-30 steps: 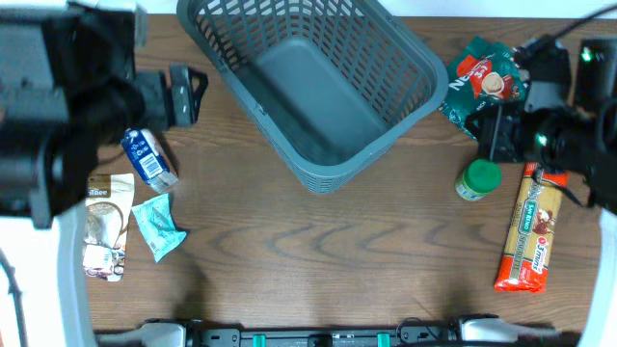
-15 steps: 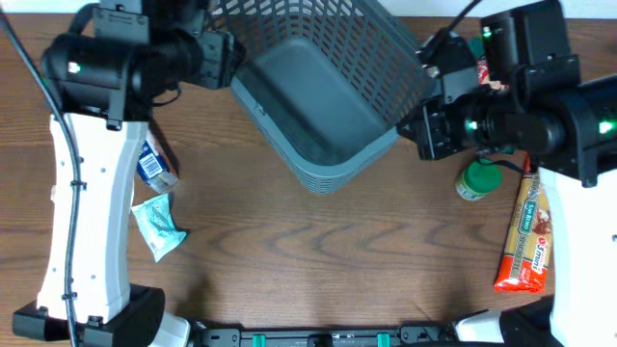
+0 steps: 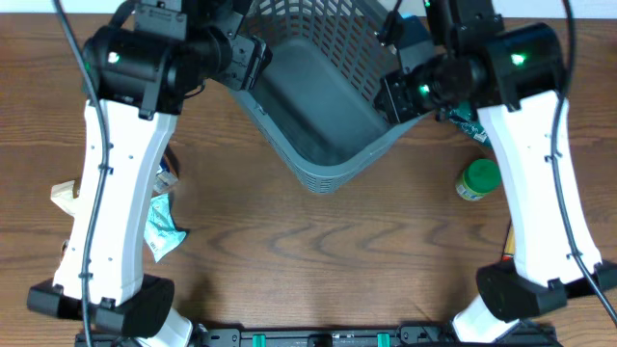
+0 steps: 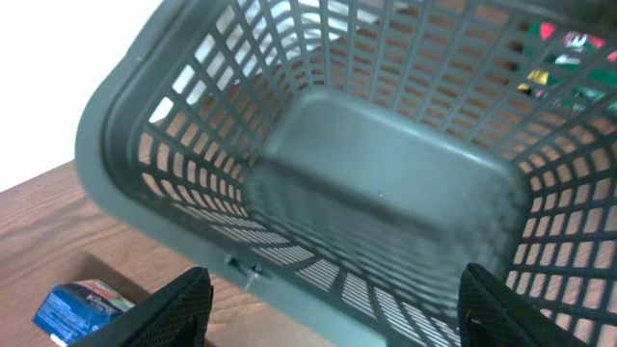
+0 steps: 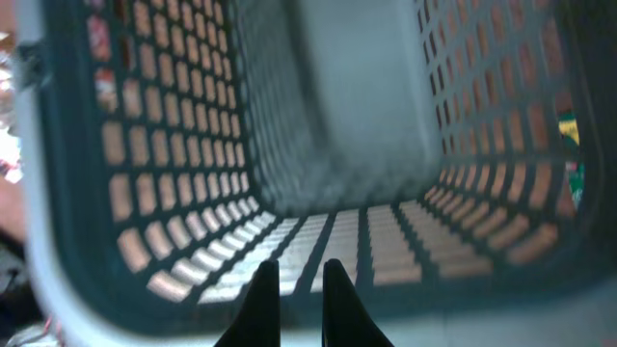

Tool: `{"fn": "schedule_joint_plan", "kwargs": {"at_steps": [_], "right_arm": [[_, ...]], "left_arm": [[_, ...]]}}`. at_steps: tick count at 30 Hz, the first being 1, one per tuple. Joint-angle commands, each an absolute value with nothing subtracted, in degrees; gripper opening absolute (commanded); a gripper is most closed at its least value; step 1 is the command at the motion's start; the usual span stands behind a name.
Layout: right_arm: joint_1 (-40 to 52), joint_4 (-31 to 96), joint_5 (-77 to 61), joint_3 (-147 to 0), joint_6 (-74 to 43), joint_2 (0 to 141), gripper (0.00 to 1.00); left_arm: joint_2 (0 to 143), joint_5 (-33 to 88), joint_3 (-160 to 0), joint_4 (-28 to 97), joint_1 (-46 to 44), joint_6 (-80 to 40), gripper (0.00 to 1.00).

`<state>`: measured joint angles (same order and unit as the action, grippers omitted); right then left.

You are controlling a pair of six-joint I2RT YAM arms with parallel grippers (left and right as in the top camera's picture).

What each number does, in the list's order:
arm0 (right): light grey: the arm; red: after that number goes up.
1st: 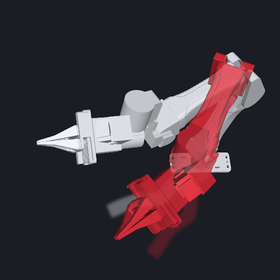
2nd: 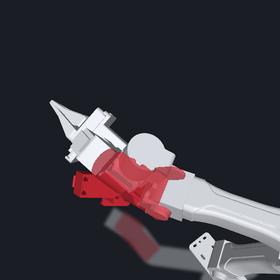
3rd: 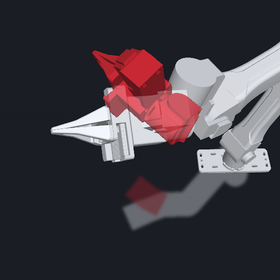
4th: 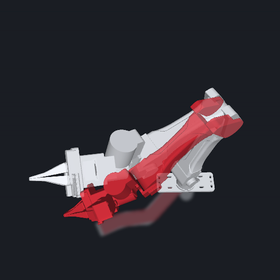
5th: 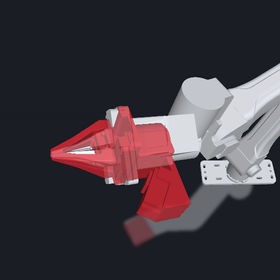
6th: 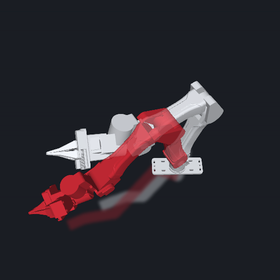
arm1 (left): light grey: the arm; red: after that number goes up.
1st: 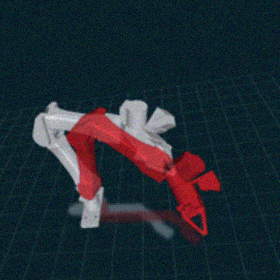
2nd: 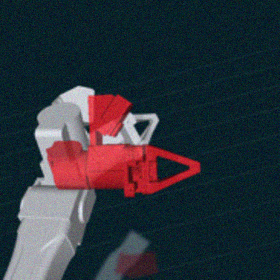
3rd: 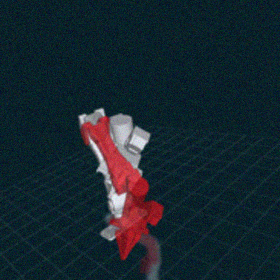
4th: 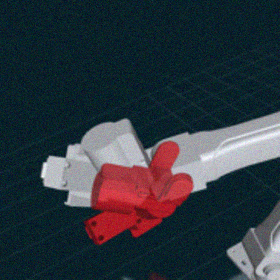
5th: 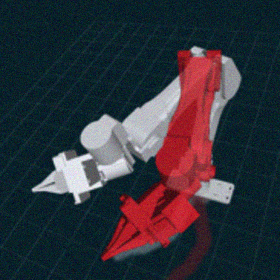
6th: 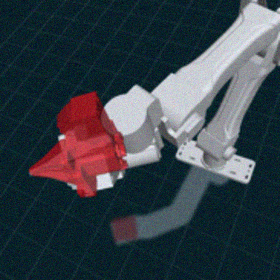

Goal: Pack container
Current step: 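Grasp the basket rim with both grippers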

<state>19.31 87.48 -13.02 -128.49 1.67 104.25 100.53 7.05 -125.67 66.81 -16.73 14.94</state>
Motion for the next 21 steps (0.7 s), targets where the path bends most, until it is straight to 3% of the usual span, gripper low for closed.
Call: {"fn": "schedule_joint_plan", "kwargs": {"at_steps": [1, 8, 12, 21], "right_arm": [[19.7, 85.5, -11.6, -129.3, 1.5, 106.0, 0.01], [19.0, 82.1, -7.5, -129.3, 5.0, 109.0, 0.01], [17.2, 82.3, -0.1, -129.3, 1.1, 110.5, 0.01], [11.9, 82.4, 0.0, -129.3, 0.7, 112.6, 0.01]], "left_arm": [[101.8, 6.2, -126.7, 66.2, -16.8, 17.7, 0.68], [104.6, 6.2, -126.7, 65.4, -16.8, 19.5, 0.69], [106.5, 6.2, -126.7, 65.5, -16.8, 19.5, 0.69], [109.5, 6.2, -126.6, 65.7, -16.8, 19.5, 0.69]]}}
